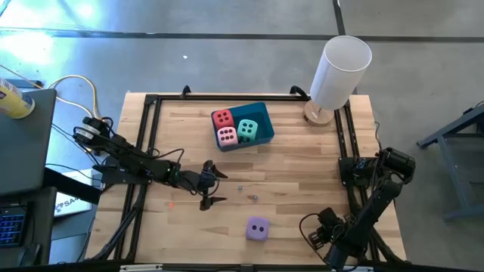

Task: Pick & Place Dice
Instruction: Put the small blue dice into the blue bin

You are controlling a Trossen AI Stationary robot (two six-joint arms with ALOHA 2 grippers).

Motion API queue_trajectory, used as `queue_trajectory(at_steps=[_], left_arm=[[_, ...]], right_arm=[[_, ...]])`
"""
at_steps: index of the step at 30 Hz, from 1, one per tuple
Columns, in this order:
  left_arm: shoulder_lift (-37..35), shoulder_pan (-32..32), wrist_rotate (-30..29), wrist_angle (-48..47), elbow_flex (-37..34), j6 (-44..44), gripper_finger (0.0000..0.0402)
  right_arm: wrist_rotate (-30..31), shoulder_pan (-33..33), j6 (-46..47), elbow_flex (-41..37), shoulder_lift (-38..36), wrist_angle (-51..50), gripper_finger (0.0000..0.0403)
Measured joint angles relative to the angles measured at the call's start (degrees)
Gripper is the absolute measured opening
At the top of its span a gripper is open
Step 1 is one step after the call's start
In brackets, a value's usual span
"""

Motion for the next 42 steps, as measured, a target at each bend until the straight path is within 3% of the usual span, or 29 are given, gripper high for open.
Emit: queue_trajectory(at_steps=[10, 24, 36, 39, 42], left_arm=[[0.01, 0.02, 0.0, -0.01, 0.0, 0.0, 0.04], [-0.01, 0.02, 0.02, 0.01, 0.0, -0.11, 0.04], [-0.01, 0.02, 0.02, -0.01, 0.0, -0.22, 0.04], [-0.01, 0.02, 0.02, -0.01, 0.0, -0.22, 0.04], [-0.01, 0.02, 0.02, -0.01, 0.0, -0.22, 0.04]], right_arm=[[-0.13, 0.0, 0.0, -0.01, 0.0, -0.02, 0.0142], [-1.15, -0.02, 0.0, 0.0, 0.0, -0.04, 0.0073], [-0.45, 0.0, -0.4, 0.01, 0.0, -0.04, 0.0048], [1.63, -0.32, -0.51, -0.01, 0.0, 0.05, 0.0047], [8.87, -1.14, -1.98, 0.0, 0.0, 0.15, 0.0047]])
